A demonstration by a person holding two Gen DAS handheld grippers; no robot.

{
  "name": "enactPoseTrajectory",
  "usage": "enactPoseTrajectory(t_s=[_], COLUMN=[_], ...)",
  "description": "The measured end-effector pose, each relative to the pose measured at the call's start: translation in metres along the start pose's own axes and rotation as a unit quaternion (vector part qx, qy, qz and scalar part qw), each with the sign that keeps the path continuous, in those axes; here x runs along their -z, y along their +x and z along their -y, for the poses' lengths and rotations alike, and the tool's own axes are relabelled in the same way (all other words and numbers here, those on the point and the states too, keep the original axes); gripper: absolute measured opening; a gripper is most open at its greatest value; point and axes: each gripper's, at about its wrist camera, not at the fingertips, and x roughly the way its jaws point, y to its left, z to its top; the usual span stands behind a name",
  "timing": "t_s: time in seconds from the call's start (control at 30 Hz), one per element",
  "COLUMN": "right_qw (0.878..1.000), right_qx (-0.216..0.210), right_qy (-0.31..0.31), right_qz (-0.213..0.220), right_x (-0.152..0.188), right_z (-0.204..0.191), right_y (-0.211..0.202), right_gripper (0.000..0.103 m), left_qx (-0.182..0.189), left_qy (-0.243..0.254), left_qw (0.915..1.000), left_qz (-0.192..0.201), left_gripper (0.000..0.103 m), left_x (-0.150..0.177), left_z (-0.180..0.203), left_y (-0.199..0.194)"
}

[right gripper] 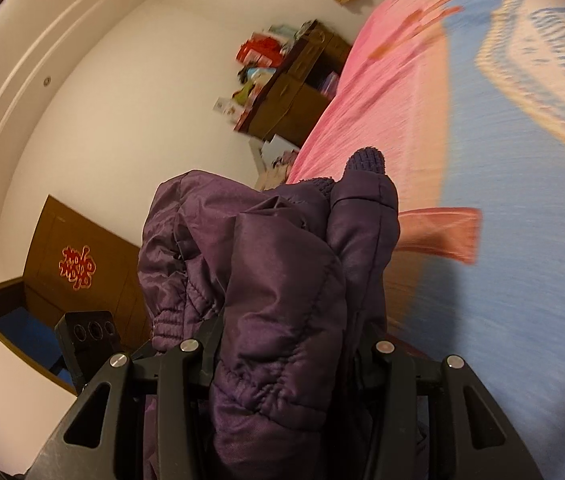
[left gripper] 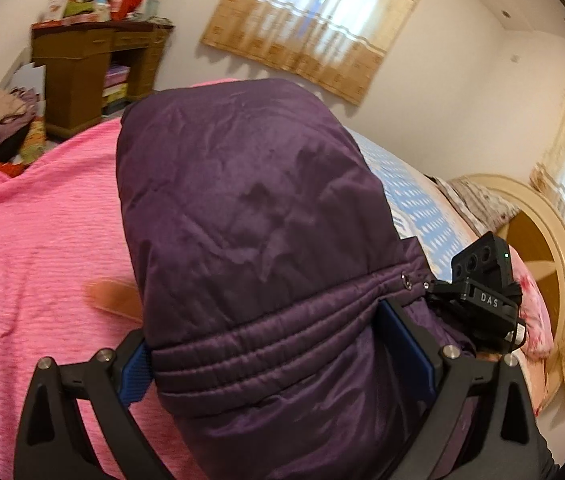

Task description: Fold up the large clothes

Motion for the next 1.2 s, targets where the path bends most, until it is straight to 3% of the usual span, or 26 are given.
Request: enactPoseTrajectory(t_s=[0.37, 0.87, 1.2], right_qw=[0.999, 0.996, 0.994], right_qx=[-0.005, -0.016, -0.03], right_qy=[-0.017, -0.026, 0.0], right_qz=[-0.044, -0.086, -0.104], right_x=[-0.01, -0.008, -0.006], right_z=[-0.019, -0.029, -0.003], right_y=[0.076, 0.134, 0.14], right_gripper=[0.045, 0.045, 0.046], left_qx=[-0.021, -0.045, -0.031], left_qy=[-0.045, -0.094, -0.111], left_qw=[0.9987, 0.9944, 0.9933], left_qz=[0.011, 0.017, 0.006], left_gripper=[0.101, 0.101, 0.103], left_x=[-0.007, -0.002, 0.01], left_z=[-0.037, -0.091, -0.116], left_y=[-0.005, -0.017, -0.006])
